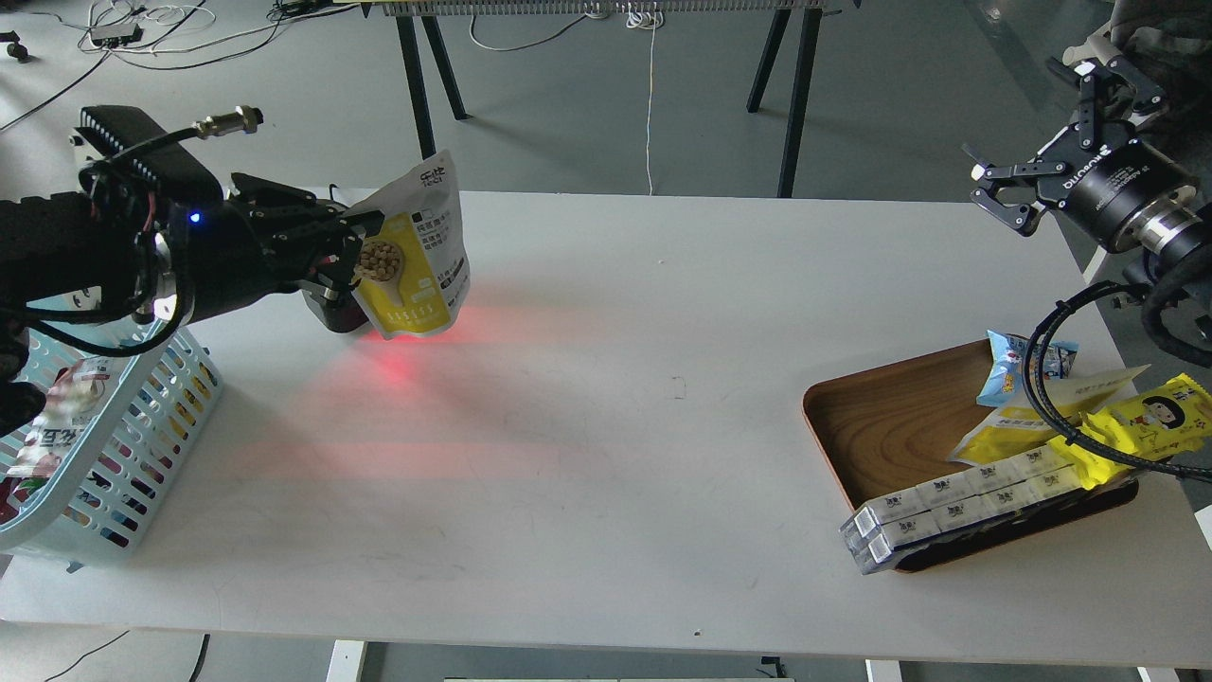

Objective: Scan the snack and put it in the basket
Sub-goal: 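Hold the pouch in front of the barcode scanner with the left gripper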

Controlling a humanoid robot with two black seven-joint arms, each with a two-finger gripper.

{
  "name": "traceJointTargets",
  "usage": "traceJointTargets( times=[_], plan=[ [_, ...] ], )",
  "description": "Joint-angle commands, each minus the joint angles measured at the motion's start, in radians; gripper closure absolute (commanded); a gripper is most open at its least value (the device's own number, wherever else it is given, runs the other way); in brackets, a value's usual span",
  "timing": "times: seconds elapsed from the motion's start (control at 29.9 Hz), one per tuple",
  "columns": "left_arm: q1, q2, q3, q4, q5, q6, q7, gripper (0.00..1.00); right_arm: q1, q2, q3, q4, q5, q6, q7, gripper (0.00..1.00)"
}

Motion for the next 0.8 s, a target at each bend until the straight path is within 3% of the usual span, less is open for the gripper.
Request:
traceJointTargets(
  times=[0.0, 0.23, 0.64, 0.77],
  plan=[
    [0.03, 0.013, 0.001, 0.016, -0.127, -0.005, 0.024, 0.99, 0.001, 0.0, 0.001, 0.002, 0.0, 0.0, 0.0, 0.02],
    [0.067, 0.005, 0.001, 0.024, -0.165, 0.104, -0.014, 1.0, 0.001, 0.0, -0.02, 0.002, 0.0, 0.0, 0.0, 0.02],
    [0.128, -0.058, 0.004, 0.029, -0.144, 0.369, -0.189, 1.0, -0.001, 0.0, -0.027, 0.0, 0.0, 0.0, 0.0, 0.02],
    [0.14, -0.068, 0.004, 0.066, -0.06, 0.412, -0.209, 1.0, -0.002, 0.0, -0.027, 0.002, 0.0, 0.0, 0.0, 0.02]
  ],
)
